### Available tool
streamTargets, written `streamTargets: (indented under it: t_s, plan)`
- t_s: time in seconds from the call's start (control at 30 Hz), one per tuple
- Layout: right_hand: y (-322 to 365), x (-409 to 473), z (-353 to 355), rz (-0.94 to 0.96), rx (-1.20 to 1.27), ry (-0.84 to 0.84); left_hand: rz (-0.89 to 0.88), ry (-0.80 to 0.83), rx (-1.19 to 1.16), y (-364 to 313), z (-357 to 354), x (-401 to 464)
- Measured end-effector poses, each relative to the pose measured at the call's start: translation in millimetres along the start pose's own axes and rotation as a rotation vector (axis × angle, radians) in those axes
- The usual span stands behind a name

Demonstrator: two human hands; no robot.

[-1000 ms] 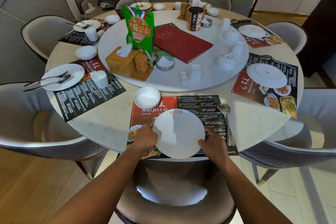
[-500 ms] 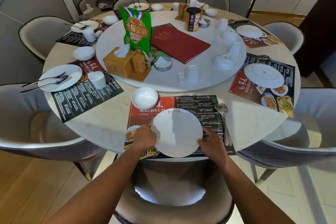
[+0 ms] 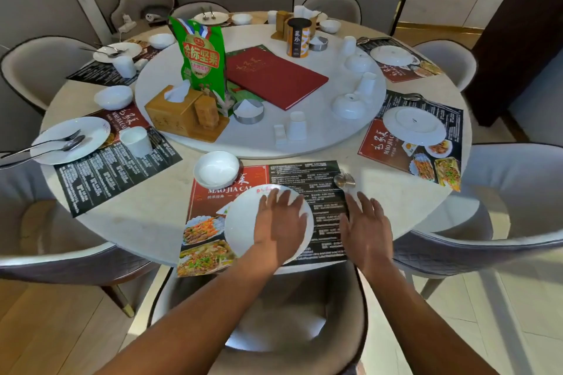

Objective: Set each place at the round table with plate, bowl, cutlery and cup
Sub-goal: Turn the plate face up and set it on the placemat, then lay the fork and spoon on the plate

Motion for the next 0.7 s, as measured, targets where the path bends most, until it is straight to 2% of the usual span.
streamTargets:
  t_s: [0.17,0.23,0.33,0.53,0.7]
  plan:
    - [-51,29,-13,0.046,-0.02,0.018,-0.023,-0.056,0.05,-69,-25,31]
    - [-72,43,-24,0.087,-0.037,0.044,0.025,-0.055,0.07,-95,-30,44]
    - [-94,64,-40,0.17,-0.068,0.099,0.156,0.048,0.074,-122,-42,66]
    - [-114,73,-54,0.302,-0.048,0.117,0.377,0.083,0.042,-138,-55,87]
    - [-117,76,-57,0.344,-0.057,0.118,0.437,0.086,0.049,-139,-60,88]
Point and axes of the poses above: each hand's wrist, its own x-axis towards the middle knuckle, its own z-axis out of the back of the hand, y = z × x, the point moved 4 cm from there along x, towards the middle knuckle, and after that the axes turned 12 degrees about -x, right-handed, at the moved point
